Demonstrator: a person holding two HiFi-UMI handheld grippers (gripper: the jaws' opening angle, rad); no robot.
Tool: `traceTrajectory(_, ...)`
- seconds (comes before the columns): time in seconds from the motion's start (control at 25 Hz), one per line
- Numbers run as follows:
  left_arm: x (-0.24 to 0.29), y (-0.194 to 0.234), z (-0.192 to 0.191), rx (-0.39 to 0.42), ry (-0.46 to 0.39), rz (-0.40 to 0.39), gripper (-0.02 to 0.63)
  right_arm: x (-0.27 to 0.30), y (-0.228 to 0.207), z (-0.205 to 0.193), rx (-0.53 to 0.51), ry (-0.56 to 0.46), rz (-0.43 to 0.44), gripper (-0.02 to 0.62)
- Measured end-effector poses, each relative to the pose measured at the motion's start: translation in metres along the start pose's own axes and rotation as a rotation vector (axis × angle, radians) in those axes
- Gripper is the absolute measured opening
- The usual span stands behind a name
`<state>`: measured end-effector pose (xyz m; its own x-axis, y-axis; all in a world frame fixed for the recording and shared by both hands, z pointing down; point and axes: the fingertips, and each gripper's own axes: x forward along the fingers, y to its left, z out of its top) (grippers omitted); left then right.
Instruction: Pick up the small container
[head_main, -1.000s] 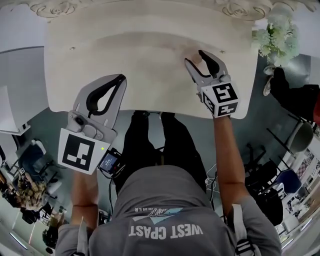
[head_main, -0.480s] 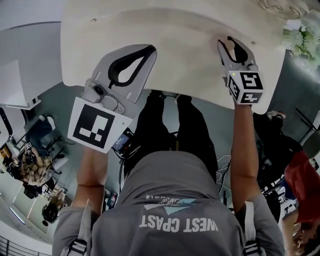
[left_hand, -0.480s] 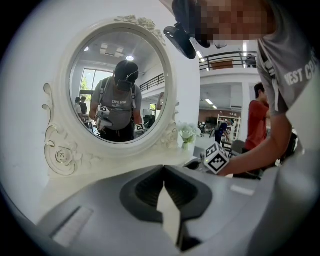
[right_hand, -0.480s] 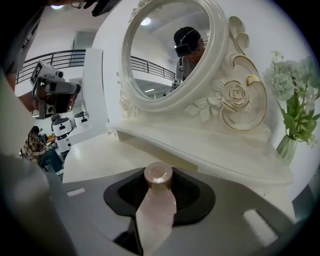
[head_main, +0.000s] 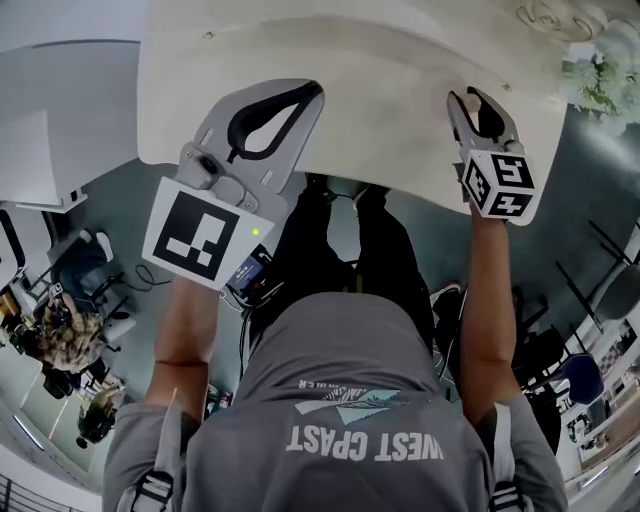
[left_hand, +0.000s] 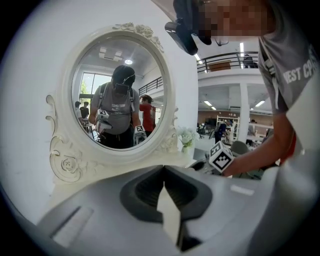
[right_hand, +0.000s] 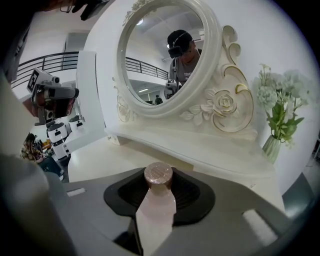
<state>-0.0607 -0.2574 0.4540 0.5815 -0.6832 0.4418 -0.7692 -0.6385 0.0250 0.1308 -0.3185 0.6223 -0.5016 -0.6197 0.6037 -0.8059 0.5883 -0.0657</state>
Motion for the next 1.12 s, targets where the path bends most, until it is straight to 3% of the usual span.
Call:
traceTrajectory(0.52, -0.039, -0.020, 0.040, 0.031, -0.077, 0.000, 0.002, -0.089, 0.017, 0.063, 0.012, -0.107, -0.016, 0.137)
traceTrajectory(1.12, -0.091, -0.035, 0.092, 0.074, -0.170, 0.000, 0.002, -0.192, 0.049, 0.140, -0.072, -0.217, -0.048, 0.138)
